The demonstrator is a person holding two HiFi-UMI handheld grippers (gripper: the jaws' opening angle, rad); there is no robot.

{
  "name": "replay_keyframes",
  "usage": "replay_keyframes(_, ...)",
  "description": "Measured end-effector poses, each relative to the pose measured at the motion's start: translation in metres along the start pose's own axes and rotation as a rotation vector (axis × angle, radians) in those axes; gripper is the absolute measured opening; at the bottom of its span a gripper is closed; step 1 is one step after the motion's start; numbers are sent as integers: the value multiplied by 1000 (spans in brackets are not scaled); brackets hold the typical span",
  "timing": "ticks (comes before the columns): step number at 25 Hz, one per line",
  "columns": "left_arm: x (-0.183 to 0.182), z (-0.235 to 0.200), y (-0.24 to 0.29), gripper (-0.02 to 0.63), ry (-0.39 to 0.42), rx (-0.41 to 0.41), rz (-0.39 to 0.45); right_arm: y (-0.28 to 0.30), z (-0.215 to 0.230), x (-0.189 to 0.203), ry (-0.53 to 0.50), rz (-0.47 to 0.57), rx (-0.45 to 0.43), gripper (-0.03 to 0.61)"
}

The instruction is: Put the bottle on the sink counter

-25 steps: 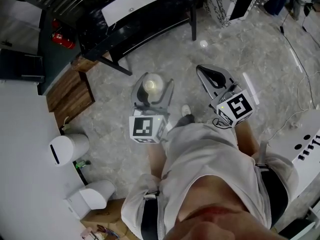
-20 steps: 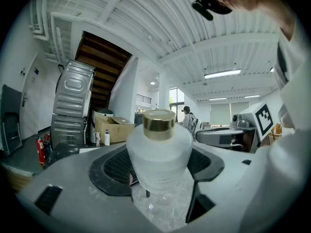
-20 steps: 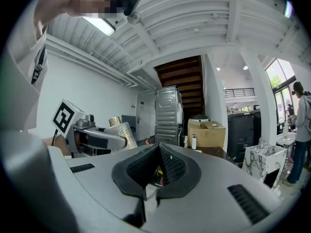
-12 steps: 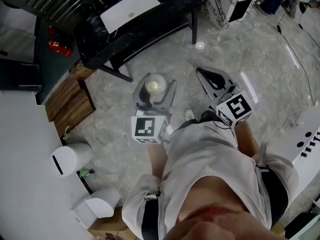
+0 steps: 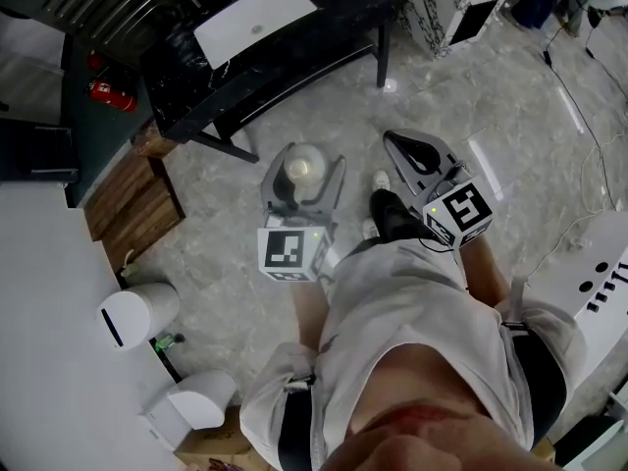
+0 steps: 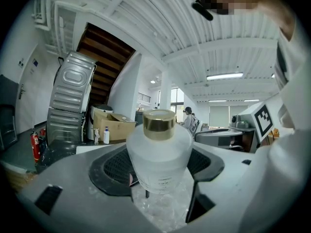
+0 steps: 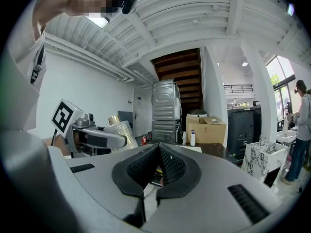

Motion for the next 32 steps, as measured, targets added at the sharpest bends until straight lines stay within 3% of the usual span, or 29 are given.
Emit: replay_keyframes(32, -38, -59, 183, 328, 33, -67, -34, 132, 153, 17, 9, 32, -102, -3)
Point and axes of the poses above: the fingertips, and each gripper's own axes: y forward along the fingers, z to its right, x out of its underside, the point moved 6 cm from there along -y, backward along the fingers, and after that the axes turned 10 degrees about -y, right-handed, at the moved point
